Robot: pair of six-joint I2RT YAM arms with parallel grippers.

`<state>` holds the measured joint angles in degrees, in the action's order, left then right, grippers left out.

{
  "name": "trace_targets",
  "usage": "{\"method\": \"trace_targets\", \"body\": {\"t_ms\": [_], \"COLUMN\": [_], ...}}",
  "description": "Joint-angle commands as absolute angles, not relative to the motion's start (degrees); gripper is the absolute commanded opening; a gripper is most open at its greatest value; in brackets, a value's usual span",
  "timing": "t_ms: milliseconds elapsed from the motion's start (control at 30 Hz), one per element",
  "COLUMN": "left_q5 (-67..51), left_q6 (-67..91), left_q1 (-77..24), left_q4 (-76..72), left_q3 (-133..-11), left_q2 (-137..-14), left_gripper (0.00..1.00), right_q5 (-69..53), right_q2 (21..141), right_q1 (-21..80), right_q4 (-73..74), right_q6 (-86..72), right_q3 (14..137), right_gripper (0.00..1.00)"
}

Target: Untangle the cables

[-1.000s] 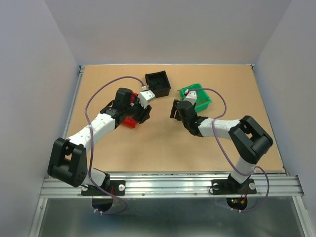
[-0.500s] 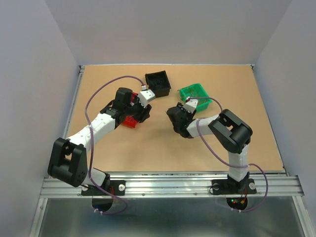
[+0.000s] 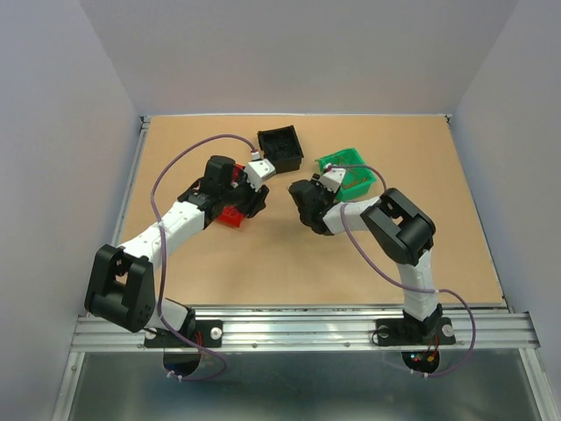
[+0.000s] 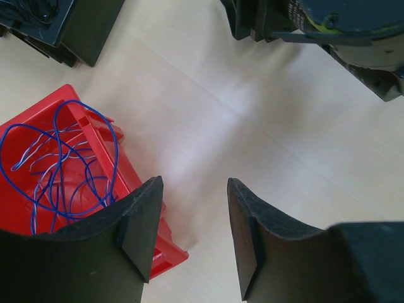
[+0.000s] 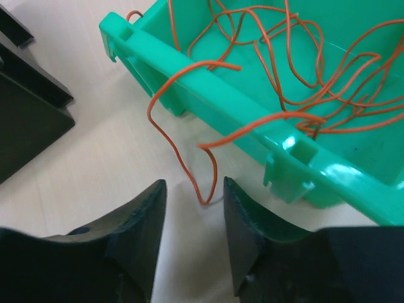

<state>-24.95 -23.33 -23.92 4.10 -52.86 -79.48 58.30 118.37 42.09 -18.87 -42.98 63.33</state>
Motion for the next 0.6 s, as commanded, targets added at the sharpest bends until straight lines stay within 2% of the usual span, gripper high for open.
{"method": "trace_targets", "body": {"t_ms": [0, 100, 233, 367, 400, 567], "left_q5": [-24.9, -24.9, -24.9, -24.8, -24.7, -24.4], "left_q6": [-23.6, -23.6, -23.7, -23.6, -23.6, -23.7], "left_q1": [-24.0, -24.0, -24.0, -24.0, -24.0, -24.0], "left_q4": [2.5, 2.5, 2.5, 2.5, 2.5, 2.5], "left_q3": [-52.2, -52.3, -52.4, -52.4, -52.5, -52.6], "left_q2": [-78.4, -78.7, -78.9, -79.0, -79.3, -79.6], "left_gripper": [0.56, 0.56, 0.56, 0.56, 0.56, 0.56], "right_q5": [60.0, 60.6, 61.2, 54.9, 48.7, 40.4], "right_q2": [119.7, 119.8, 119.0, 115.2, 110.4, 106.4], "right_q1": [40.6, 40.6, 40.7, 40.8, 40.8, 40.7], "right_q4": [-18.3, -18.3, -18.5, -24.5, -23.7, -19.3], "right_q6": [-43.4, -43.3, -43.1, -37.3, -34.4, -33.5], "right_q3": [67.7, 67.9, 67.4, 63.7, 63.2, 64.2], "right_gripper": [0.45, 0.31, 0.00, 0.01, 0.01, 0.01]}}
